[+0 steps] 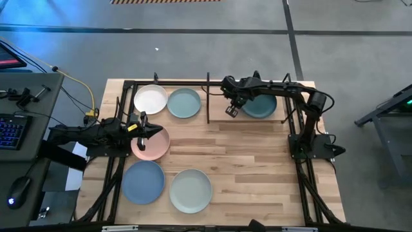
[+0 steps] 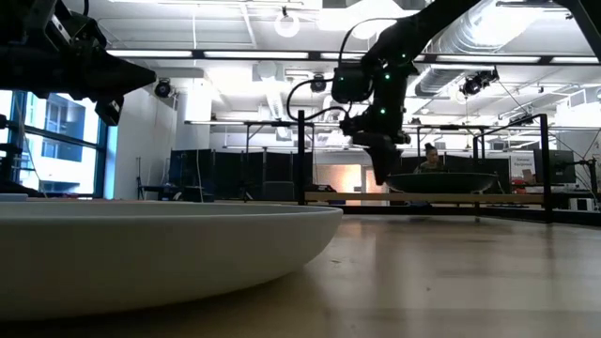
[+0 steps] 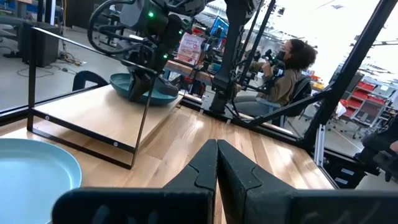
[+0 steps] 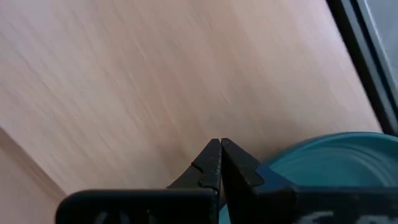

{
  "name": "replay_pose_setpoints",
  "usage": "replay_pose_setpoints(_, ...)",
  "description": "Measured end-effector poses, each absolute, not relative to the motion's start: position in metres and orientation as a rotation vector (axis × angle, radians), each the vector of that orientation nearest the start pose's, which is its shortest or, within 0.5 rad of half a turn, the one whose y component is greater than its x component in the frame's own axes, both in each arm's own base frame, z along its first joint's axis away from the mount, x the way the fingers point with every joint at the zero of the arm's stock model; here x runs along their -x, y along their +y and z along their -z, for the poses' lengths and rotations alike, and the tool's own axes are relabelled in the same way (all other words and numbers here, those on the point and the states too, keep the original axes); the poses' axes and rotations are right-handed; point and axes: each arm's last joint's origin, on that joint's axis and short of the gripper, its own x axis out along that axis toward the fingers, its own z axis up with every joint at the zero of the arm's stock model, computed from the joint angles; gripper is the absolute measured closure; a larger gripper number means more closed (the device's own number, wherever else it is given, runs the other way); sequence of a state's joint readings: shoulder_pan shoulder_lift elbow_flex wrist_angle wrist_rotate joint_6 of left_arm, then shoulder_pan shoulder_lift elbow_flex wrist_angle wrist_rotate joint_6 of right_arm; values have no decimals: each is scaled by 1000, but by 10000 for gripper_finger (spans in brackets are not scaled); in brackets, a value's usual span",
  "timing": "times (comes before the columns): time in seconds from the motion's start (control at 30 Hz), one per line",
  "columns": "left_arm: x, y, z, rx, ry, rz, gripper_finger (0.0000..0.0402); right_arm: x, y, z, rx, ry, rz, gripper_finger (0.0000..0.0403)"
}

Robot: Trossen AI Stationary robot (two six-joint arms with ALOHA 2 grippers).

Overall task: Place and stack plates onto a shelf
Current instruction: Put the green plate on the shelf

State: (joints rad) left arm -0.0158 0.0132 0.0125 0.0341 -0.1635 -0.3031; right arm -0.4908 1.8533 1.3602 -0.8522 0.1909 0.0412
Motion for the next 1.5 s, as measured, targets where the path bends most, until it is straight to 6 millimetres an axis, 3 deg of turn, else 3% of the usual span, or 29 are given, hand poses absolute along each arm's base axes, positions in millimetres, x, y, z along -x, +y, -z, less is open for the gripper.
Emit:
replay_pose_setpoints(0.53,-97,3,-170,306,-55,-142,401,-275,-187,-228,-233,1438,719,403)
replay_pose_setpoints(0.77,-97,3,-170,306,-56,-141,401,-288,-196,-241,-303,1174,668,403)
replay_pose_setpoints(1.1,-97,3,-170,306,-56,-142,401,-287,-215,-222,-416,1168,751,403)
replay_pose_setpoints(1.5,-97,3,-170,306,-55,-142,401,-285,-215,-221,-405,1198,761,403)
